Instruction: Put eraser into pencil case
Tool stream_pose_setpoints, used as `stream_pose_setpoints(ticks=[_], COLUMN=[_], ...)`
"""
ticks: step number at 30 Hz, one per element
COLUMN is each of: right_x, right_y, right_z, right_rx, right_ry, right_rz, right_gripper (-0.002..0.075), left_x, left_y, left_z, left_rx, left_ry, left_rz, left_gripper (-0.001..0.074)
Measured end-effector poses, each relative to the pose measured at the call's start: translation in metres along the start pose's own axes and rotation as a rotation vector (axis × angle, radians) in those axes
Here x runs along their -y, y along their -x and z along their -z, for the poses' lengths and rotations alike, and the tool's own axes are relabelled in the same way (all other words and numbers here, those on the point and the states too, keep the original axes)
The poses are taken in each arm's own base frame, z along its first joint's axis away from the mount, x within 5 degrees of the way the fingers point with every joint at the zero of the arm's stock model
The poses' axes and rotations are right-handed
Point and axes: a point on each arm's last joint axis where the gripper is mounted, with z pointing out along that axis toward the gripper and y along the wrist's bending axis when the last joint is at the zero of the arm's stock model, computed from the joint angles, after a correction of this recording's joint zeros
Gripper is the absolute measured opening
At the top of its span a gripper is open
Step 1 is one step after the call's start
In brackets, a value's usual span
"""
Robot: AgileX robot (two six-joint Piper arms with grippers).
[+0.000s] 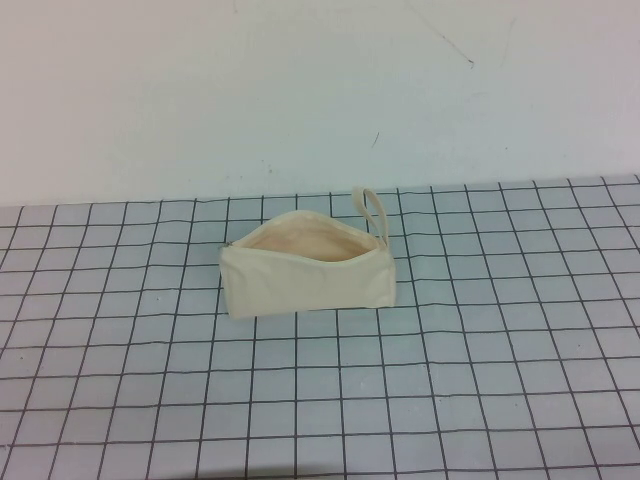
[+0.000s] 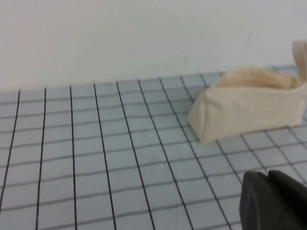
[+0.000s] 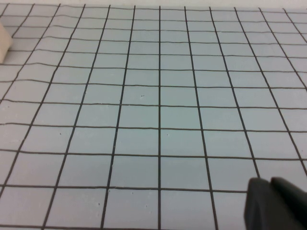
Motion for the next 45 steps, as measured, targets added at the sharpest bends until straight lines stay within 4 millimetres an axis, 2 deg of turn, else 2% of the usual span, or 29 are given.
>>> stream_pose_setpoints(ticks=[2, 5, 12, 16, 20, 31, 45], right_x=[0.0, 0.0, 0.0, 0.0, 0.0, 0.0, 0.0], right_y=[0.0, 0.0, 0.0, 0.0, 0.0, 0.0, 0.0], right_z=[0.0, 0.0, 0.0, 0.0, 0.0, 0.0, 0.0], right_rx=[0.0, 0.0, 0.0, 0.001, 0.001, 0.001, 0.001], right_ry=[0.0, 0.0, 0.0, 0.0, 0.001, 0.001, 0.001], right_rz=[0.0, 0.0, 0.0, 0.0, -0.002, -0.003, -0.003], right_gripper=[-0.0001, -0.0001, -0.0001, -0.0001, -0.0001, -0.0001, -0.0001], left_x=[0.0, -0.002, -0.003, -0.005, -0.009, -0.01, -0.012], left_y=[-0.007, -0.03, -0.062, -0.081, -0.106, -0.107, -0.107], left_z=[-0.003, -0.011, -0.002, -0.013, -0.028, -0.029, -0.028], left_rx=[-0.024, -0.084, -0.045, -0.018, 0.009, 0.0, 0.004], left_ry=[0.005, 0.012, 0.032, 0.102, 0.156, 0.17, 0.217], left_rz=[-0.006, -0.011, 0.103, 0.086, 0.139, -0.004, 0.024], left_gripper=[-0.0001, -0.0001, -0.0001, -0.0001, -0.0001, -0.0001, -0.0001])
